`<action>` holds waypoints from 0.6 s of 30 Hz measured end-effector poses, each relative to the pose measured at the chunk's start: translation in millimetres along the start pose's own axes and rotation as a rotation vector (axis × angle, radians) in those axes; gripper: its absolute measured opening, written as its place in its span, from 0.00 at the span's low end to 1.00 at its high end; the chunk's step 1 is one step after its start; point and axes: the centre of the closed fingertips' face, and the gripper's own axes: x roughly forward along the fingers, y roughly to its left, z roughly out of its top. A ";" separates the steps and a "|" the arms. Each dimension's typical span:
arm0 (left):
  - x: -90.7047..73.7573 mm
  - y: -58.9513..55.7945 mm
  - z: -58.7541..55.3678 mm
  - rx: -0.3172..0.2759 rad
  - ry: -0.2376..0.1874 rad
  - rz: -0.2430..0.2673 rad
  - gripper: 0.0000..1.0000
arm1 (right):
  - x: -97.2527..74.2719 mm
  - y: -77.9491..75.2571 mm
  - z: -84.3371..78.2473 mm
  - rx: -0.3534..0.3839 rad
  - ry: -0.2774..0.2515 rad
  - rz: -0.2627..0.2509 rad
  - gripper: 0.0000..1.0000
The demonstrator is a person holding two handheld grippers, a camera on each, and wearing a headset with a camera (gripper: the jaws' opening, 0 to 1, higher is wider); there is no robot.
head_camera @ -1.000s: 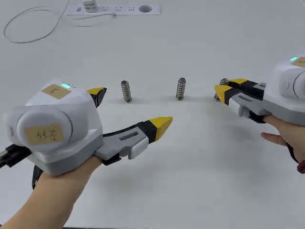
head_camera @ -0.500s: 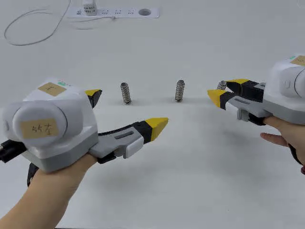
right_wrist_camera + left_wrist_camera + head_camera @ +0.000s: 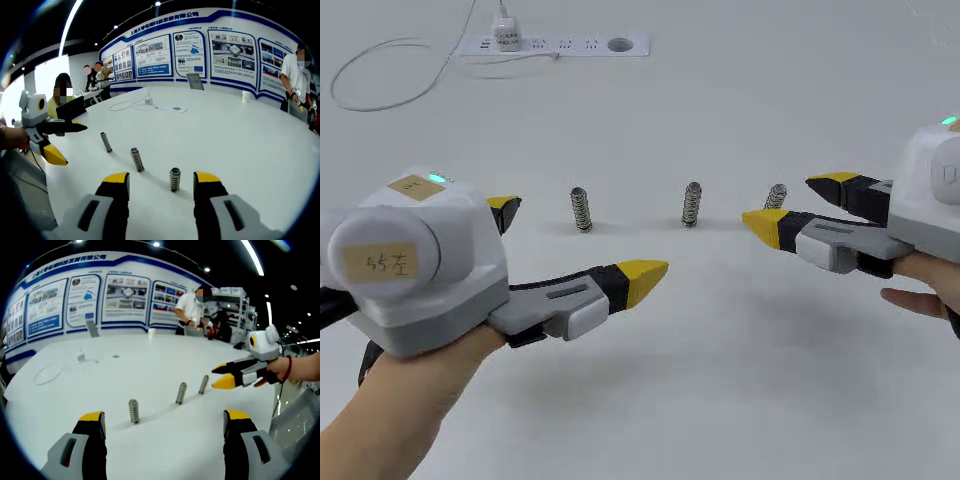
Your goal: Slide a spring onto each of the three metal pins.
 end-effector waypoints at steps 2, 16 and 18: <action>-1.8 0.7 -0.4 0.001 0.004 -0.004 1.00 | -3.0 2.7 -1.0 0.000 0.013 0.009 0.56; -15.5 6.7 2.4 0.024 0.010 0.001 1.00 | -23.6 13.5 -8.3 -0.006 0.063 0.039 0.71; -17.6 6.2 2.6 0.025 0.013 -0.002 1.00 | -26.9 13.6 -8.3 -0.001 0.066 0.037 0.73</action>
